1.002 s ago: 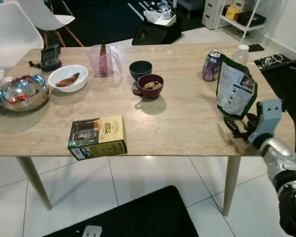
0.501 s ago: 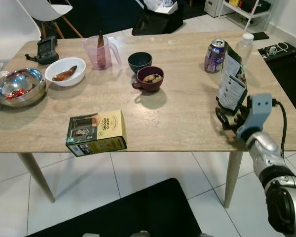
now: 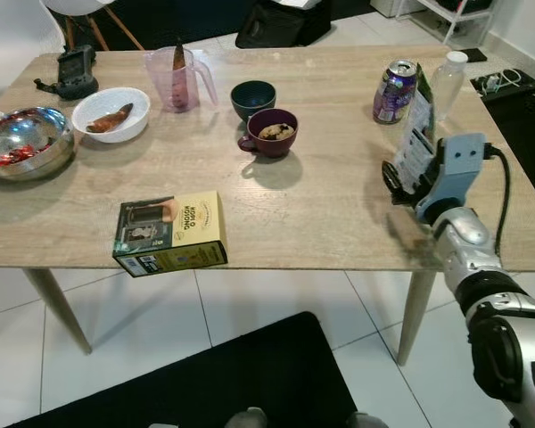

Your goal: Restocking fridge

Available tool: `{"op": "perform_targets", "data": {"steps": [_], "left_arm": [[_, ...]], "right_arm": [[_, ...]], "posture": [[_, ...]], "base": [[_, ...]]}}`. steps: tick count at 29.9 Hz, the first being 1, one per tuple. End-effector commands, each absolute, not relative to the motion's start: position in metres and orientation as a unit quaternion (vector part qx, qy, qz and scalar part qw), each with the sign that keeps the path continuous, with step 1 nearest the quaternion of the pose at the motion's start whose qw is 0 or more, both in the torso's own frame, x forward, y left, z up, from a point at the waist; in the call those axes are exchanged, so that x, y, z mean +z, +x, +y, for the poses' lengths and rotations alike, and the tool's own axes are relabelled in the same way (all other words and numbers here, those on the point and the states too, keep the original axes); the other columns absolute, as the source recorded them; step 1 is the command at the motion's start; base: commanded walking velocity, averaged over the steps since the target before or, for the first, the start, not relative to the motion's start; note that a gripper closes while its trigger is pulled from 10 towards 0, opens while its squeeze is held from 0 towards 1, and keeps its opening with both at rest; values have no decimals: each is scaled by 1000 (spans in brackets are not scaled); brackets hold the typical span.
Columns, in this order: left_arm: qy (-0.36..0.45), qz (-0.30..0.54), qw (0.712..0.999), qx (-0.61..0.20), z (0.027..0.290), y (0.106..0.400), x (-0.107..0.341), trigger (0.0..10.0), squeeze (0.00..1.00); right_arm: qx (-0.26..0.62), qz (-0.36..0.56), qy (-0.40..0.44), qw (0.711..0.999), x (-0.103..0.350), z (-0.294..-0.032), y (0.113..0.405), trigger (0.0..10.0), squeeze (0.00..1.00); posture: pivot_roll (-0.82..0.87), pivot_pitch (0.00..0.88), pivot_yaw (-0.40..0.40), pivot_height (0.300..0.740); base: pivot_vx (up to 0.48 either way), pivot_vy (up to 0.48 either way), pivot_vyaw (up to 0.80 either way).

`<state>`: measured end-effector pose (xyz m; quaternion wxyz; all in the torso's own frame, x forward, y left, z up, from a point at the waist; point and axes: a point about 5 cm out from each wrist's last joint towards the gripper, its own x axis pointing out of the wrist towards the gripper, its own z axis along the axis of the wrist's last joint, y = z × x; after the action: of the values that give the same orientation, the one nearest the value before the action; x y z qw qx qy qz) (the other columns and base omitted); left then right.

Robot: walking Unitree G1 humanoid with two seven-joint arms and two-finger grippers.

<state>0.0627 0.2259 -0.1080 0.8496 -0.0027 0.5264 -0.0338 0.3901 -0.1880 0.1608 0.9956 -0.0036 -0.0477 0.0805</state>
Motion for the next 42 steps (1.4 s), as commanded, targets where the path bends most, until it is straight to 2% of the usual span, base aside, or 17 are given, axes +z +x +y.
{"op": "perform_targets", "data": {"steps": [1,14,21,22,23,25,26,27,28,29,33,34,36,38,39,42], "left_arm": [[-9,540,841,-31,223,49,-111,10000,0],[-9,536,843,-35,224,45,-110,10000,0],[-9,533,845,-38,224,47,-109,10000,0],[-9,532,846,-39,224,48,-109,10000,0],[-9,532,846,-39,224,48,-109,10000,0],[-8,530,847,-41,223,49,-109,10000,0],[-8,530,847,-41,223,49,-109,10000,0],[-8,529,847,-43,223,50,-109,10000,0],[-8,529,848,-44,222,51,-109,10000,0],[-8,529,848,-46,222,51,-109,10000,0],[-7,528,848,-49,222,53,-109,10000,0],[-7,527,848,-49,222,54,-109,10000,0],[-6,526,849,-50,222,55,-109,10000,0],[-6,526,849,-51,222,56,-109,10000,0],[-6,525,850,-51,222,57,-109,10000,0],[-6,524,850,-52,222,58,-108,10000,0]], "right_arm": [[77,-49,-15,996,162,-184,392,10000,0],[-25,-18,-30,999,153,-183,392,10000,0],[-31,-20,-13,999,153,-176,393,9882,0],[-32,-22,-8,999,154,-175,393,9451,0],[-32,-22,-8,999,154,-175,393,9451,0],[-34,-27,-4,999,156,-173,394,7294,0],[-34,-27,-4,999,156,-173,394,7294,0],[-37,-29,-2,999,157,-173,394,5647,0],[-38,-30,0,999,157,-173,394,5647,0],[-39,-32,0,999,158,-173,395,6235,0],[-42,-36,2,998,160,-173,395,6392,0],[-44,-39,3,998,161,-173,395,6941,0],[-48,-44,4,998,164,-174,396,9490,0],[-49,-46,4,998,165,-174,396,9490,0],[-52,-49,4,997,166,-174,397,10000,0],[-65,-54,4,996,170,-177,398,9765,0]], "posture": [[72,205,-18,740],[82,221,-21,740],[83,214,-21,740],[82,213,-20,740],[82,213,-20,740],[81,209,-19,740],[81,209,-19,740],[78,205,-15,740],[78,205,-15,740],[79,201,-14,740],[77,196,-12,740],[77,196,-12,740],[77,192,-10,740],[77,191,-10,740],[77,189,-10,740],[78,186,-9,740]], "base": [[0,0,0],[0,0,0],[0,0,0],[0,0,0],[0,0,0],[0,0,0],[0,0,0],[0,0,0],[0,0,0],[0,0,0],[0,0,0],[0,0,0],[0,0,0],[0,0,0],[0,0,0],[0,0,0]]}}
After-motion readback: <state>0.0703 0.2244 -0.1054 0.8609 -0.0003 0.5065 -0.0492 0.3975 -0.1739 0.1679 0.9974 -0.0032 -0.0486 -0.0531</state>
